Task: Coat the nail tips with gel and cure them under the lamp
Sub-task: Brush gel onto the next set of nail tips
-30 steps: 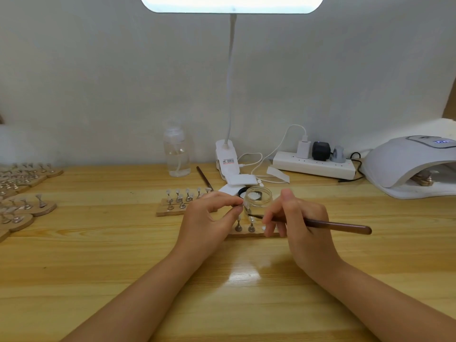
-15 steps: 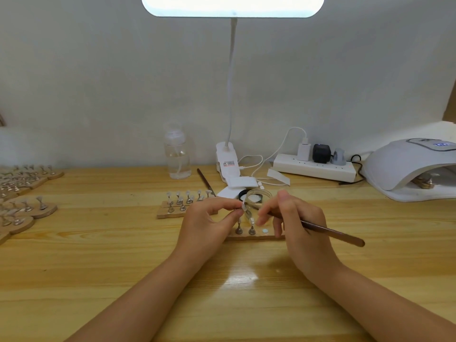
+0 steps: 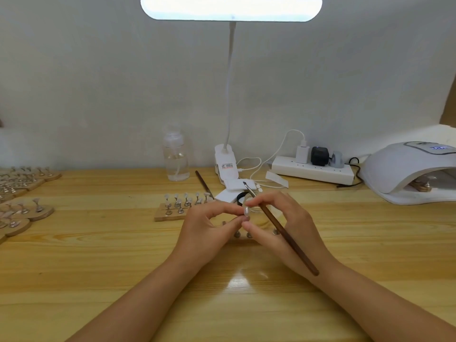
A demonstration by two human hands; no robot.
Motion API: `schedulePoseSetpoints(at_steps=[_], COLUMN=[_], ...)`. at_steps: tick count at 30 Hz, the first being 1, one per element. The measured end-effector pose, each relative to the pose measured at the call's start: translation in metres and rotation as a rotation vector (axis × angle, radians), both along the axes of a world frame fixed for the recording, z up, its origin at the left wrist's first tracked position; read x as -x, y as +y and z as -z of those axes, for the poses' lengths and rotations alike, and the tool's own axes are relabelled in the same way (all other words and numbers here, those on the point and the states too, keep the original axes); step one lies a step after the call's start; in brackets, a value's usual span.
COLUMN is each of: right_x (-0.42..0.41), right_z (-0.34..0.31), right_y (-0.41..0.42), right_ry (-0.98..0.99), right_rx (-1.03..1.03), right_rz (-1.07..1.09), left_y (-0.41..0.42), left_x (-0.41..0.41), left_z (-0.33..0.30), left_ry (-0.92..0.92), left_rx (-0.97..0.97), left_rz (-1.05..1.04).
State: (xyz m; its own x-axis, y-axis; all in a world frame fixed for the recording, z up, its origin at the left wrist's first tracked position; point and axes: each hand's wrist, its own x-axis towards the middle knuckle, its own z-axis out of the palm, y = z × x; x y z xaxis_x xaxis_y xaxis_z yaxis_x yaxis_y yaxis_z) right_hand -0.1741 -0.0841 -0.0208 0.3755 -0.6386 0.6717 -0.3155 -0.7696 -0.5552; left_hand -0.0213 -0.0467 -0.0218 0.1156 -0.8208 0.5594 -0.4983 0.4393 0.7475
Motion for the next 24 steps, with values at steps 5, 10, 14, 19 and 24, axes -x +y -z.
schedulePoseSetpoints(at_steps=[5,10,14,19,24], right_x=[0.0,0.0,0.003,0.016,0.027], right_z=[0.0,0.0,0.001,-0.008,-0.006], right_y=[-0.001,-0.001,-0.003,-0.012,-0.019], right_ry=[0.002,-0.009,-0.011,-0.045,0.064], right_rx=[0.081,0.051,0.057,-0.055,-0.09], right_rz=[-0.009,-0.029,-0.024,0.007,-0.005], left_y=[0.001,0.001,0.0,-0.004,-0.006], left_x=[0.0,0.001,0.002,-0.001,-0.004], left_z=[0.0,-0.002,-0.001,0.004,0.007], left_ry=[0.002,-0.011,-0.004,-0.096,-0.074], left_rx=[-0.022,-0.032,-0.036,-0.123,-0.207], left_rz=[0.025,0.034,0.052,0.017,0.043])
